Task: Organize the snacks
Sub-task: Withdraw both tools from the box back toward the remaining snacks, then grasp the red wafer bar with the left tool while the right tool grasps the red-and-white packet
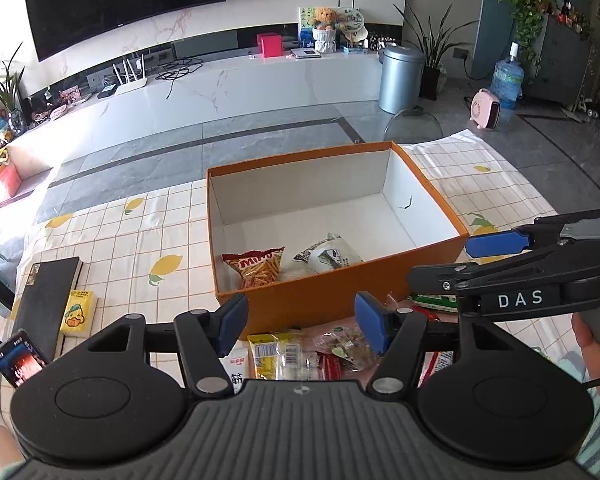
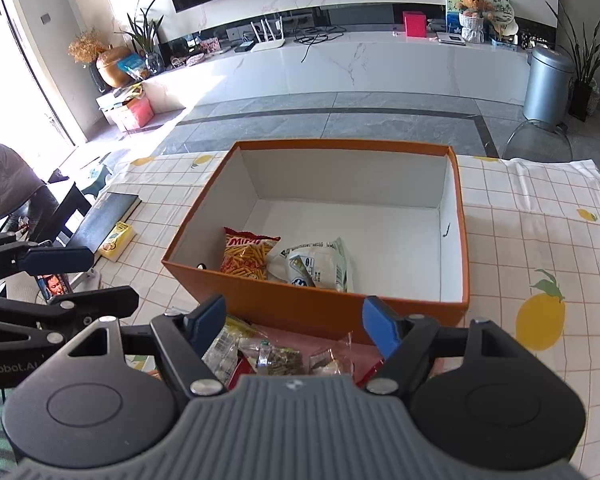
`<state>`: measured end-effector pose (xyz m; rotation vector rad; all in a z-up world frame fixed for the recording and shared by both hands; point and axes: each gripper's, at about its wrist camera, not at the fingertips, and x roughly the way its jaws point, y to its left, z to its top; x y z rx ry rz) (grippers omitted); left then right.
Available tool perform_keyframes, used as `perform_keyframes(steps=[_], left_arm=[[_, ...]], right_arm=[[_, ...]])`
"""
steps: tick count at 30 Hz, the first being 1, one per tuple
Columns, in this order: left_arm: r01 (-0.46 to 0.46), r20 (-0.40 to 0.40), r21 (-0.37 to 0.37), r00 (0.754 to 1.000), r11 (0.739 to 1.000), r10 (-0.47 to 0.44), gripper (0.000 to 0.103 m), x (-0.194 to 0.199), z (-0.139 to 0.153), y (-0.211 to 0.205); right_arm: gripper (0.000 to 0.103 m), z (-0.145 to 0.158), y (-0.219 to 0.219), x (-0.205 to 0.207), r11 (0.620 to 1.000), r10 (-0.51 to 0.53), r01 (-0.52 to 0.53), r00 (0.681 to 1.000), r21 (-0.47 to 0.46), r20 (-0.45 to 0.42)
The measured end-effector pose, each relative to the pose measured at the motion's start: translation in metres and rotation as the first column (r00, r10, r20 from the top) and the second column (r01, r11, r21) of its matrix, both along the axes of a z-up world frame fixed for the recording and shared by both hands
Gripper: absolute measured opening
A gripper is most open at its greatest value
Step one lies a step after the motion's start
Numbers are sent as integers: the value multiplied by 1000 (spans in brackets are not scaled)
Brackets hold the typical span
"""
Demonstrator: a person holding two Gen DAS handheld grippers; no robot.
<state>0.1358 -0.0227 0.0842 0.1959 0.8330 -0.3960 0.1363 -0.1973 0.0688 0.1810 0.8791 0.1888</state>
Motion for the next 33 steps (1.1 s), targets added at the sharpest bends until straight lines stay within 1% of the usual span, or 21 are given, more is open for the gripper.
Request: perform_keyframes(steps=[3,7,9,13,16,19,21,25,30,33], left_arm=[[-12,11,-40,1000,999,13,72,-19,-7,0],[-14,34,-90,999,996,17,75,-44,-19,1],[-22,52,-98,998,995,27,75,-55,-28,1],[-44,68,-97,996,994,50,75,-69,-50,0],[-74,46,-108,996,991,79,76,-74,-71,2],[-109,29,-121,993,987,114,75,-78,-91,6],[-131,21,-112,991,985,135,75,-77,-102,7],[-122,31,-57,992,991,124,75,-77,-120,0],[-102,70,4,992,995,101,75,-74,-139,-10],[-98,108,46,990,994,92,72,-72,-150,-15]], right_arm=[[78,-3,-2,-31,1000,-25,25,999,9,36],[78,-13,-4,-67,997,-71,68,996,38,62],[79,-20,-5,-81,994,-100,97,993,47,70],[81,-41,-7,-105,984,-172,168,982,64,75],[81,-61,-6,-117,976,-217,215,973,41,79],[82,-87,-6,-126,965,-262,261,963,29,54],[82,-103,-7,-126,957,-287,286,958,40,20],[82,-128,-10,-118,943,-329,330,944,50,-33],[83,-141,-11,-101,930,-360,363,931,57,-59],[89,-148,-9,-90,926,-370,374,926,58,-75]])
